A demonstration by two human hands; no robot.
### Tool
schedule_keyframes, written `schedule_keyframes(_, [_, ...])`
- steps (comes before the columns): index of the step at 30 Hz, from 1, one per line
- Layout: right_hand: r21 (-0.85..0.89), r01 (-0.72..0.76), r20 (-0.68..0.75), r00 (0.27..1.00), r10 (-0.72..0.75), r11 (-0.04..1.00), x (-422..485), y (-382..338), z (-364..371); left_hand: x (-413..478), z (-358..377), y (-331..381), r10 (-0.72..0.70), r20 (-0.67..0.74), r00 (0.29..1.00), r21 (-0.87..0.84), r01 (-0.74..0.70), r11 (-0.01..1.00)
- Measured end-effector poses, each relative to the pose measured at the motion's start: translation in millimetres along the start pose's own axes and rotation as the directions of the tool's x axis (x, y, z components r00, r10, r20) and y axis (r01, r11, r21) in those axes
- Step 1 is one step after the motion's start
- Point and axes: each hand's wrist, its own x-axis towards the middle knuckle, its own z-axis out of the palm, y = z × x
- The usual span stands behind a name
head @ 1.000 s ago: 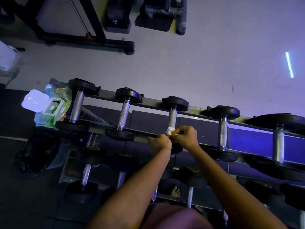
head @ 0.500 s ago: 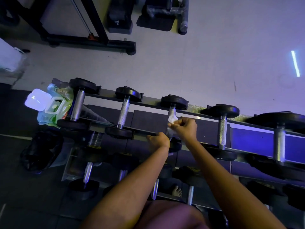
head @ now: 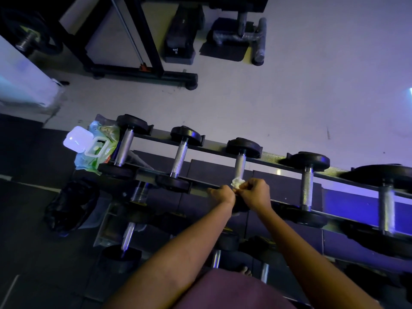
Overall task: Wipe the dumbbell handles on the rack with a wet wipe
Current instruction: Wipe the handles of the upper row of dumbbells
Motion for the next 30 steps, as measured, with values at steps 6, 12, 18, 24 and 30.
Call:
schedule_keyframes(6, [0.041,-0.019,-0.037,0.999,0.020,0.999,-8.1,-5.6,0.0,-1.9,-7.8,-1.5,-0.227,0.217,0.949,-0.105,0.254,0.961])
schedule_keyframes(12, [0.002,-0.043,-0.038,0.998,0.043,0.999,-9.8,-7.1,-1.5,19.7,-34.9,8.9,-0.459,0.470,0.753,0.133,0.454,0.881])
schedule_keyframes(18, [0.026,-0.087,-0.017,0.996,0.087,0.996,-11.0,-13.4,-0.3,36.4,-32.3,-6.3,-0.407,0.588,0.699,0.083,0.448,0.890])
schedule_keyframes(24, [0.037,-0.104,-0.062,0.992,0.106,0.994,-10.8,-11.8,-2.7,17.7,-19.0,-5.7,-0.280,0.531,0.800,-0.084,0.379,0.922])
schedule_keyframes(30, [0.161,-0.114,-0.185,0.972,0.144,0.980,-6.0,-18.5,7.6,0.7,5.8,-18.1,-0.196,0.301,0.933,-0.265,0.279,0.923])
